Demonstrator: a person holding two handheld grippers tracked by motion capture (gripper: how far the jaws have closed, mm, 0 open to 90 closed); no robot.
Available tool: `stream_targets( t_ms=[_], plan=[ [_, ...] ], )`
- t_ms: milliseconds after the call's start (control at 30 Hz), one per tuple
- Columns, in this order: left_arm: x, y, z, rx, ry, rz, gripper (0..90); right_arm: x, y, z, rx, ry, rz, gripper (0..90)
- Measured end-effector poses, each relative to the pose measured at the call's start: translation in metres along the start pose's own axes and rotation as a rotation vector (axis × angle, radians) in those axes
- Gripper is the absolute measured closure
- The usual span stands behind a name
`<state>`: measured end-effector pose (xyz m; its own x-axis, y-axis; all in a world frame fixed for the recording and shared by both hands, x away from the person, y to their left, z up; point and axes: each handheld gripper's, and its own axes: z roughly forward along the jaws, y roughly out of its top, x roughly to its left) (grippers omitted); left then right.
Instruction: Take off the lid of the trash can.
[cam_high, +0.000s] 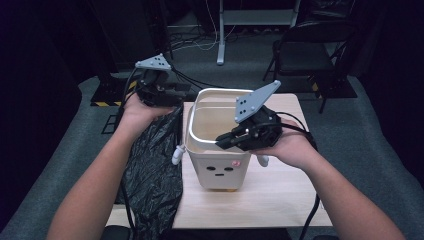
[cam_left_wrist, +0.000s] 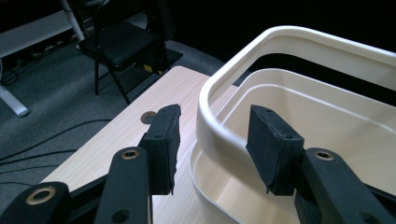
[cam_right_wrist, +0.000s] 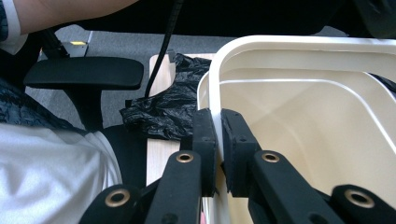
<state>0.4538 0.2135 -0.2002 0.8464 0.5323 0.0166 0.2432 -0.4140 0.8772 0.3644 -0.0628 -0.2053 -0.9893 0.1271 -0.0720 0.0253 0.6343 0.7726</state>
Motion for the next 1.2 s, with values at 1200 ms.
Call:
stream_targets(
  t_ms=[1200],
  plan=[
    [0.001, -0.09, -0.034, -0.005, 0.01, -0.068, 54.2, -0.058, -0.032, -0.03, 0.01, -0.302, 0.152, 84.6]
  ],
)
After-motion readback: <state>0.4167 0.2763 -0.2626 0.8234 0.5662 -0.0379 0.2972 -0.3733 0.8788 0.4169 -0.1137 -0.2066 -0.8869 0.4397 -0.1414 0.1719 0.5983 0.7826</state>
